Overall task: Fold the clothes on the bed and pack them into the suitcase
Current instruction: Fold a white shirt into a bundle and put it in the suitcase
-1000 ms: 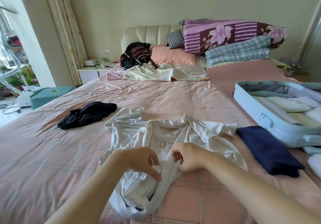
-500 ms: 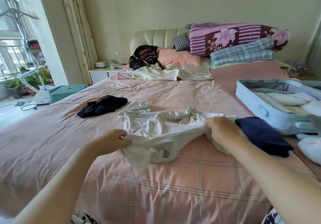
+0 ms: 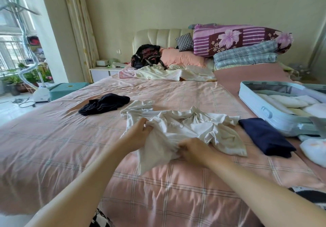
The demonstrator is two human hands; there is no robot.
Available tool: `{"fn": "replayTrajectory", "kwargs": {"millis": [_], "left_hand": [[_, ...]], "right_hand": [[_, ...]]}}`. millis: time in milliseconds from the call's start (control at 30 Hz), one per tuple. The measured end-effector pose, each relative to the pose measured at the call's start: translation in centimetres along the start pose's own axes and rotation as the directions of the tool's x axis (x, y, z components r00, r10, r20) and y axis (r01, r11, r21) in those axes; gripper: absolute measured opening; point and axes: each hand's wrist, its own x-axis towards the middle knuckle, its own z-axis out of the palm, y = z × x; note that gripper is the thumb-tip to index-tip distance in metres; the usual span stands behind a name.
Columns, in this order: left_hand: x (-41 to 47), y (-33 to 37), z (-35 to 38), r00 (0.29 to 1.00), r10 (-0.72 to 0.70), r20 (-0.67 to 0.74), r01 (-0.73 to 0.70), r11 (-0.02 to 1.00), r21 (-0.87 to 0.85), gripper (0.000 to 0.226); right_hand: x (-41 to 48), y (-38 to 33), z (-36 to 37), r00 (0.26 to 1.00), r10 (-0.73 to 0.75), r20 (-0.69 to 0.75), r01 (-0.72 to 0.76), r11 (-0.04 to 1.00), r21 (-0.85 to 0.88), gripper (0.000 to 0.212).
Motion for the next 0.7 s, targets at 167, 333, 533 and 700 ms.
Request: {"fn": "replayTrajectory", "kwargs": {"millis": [167,333,533,700], "left_hand": [[-1.3,2.6,-2.2,0.988,0.008,0.156,0.053,0.921,-0.386,0.017],[-2.8,3.7,-2.3,0.481,0.106,0.870,0.276,0.924,-0.265,0.037],[-0.2,1.0,1.5,0.862,0.111,0.495,-0.264,0.932,0.250,0.042],[1.0,-1.6,4.1,0.874,0.122,0.470,-0.396,0.738,0.546,0.054]], "right_hand": [[1.5,1.2,-3.9,0.922,0.265,-0.284,-0.035,0.786,0.617,0.039],[-0.7,2.7,-7.8,0.959,0.280,0.048,-0.265,0.943,-0.204,0.027],[-3.0,2.5,-6.5,0.980,0.196,-0.031,-0.196,0.933,-0.303,0.026],[-3.1,4.3,-4.9,0.979,0.169,0.112,-0.123,0.935,-0.333,0.059]]}}
